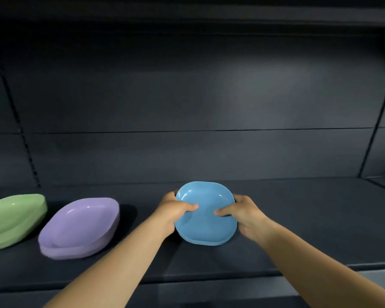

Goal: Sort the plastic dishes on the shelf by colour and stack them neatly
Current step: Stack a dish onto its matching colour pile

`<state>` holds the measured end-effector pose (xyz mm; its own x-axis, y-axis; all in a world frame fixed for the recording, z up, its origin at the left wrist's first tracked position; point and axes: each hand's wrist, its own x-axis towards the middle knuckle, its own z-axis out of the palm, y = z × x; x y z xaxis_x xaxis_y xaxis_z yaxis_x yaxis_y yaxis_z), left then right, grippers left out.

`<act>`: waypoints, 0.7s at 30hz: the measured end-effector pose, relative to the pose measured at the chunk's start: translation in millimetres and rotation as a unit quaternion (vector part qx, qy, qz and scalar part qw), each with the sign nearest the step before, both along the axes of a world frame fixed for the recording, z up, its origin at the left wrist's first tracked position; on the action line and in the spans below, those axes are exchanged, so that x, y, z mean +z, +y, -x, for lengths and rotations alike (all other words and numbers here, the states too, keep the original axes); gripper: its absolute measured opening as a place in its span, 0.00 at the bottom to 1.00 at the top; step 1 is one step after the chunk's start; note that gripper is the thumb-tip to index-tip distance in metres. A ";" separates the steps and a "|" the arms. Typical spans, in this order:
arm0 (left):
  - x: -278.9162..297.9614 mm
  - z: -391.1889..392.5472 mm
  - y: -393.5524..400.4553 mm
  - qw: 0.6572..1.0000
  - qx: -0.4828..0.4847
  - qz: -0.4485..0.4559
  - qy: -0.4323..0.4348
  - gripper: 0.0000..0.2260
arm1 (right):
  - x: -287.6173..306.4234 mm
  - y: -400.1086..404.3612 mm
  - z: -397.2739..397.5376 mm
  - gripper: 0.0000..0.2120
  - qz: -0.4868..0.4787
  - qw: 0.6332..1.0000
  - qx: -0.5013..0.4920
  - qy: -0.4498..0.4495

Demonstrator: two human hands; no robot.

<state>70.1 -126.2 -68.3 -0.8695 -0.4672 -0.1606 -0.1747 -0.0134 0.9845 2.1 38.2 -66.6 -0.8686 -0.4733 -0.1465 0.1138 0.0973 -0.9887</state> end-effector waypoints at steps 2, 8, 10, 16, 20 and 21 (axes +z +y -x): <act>5.7 10.2 28.9 1.000 0.004 -0.003 0.031 0.17 | 3.3 24.9 6.8 0.19 0.025 1.000 -0.014 0.011; 20.2 55.6 139.4 0.998 -0.041 -0.014 0.043 0.17 | 14.2 139.4 36.2 0.20 0.063 0.996 -0.049 0.050; 21.8 75.0 189.9 0.997 -0.073 -0.007 0.032 0.17 | 17.6 191.7 51.9 0.19 0.071 0.993 -0.080 0.058; 19.7 138.7 363.3 0.992 -0.114 0.004 0.046 0.18 | 18.6 363.8 104.9 0.17 0.067 0.985 -0.141 0.075; 22.2 178.7 473.3 0.990 -0.123 -0.016 0.059 0.19 | 20.4 470.2 140.2 0.16 0.056 0.978 -0.181 0.086; 22.0 187.5 496.8 0.990 -0.125 -0.020 0.059 0.20 | 21.3 492.7 147.9 0.16 0.051 0.977 -0.187 0.088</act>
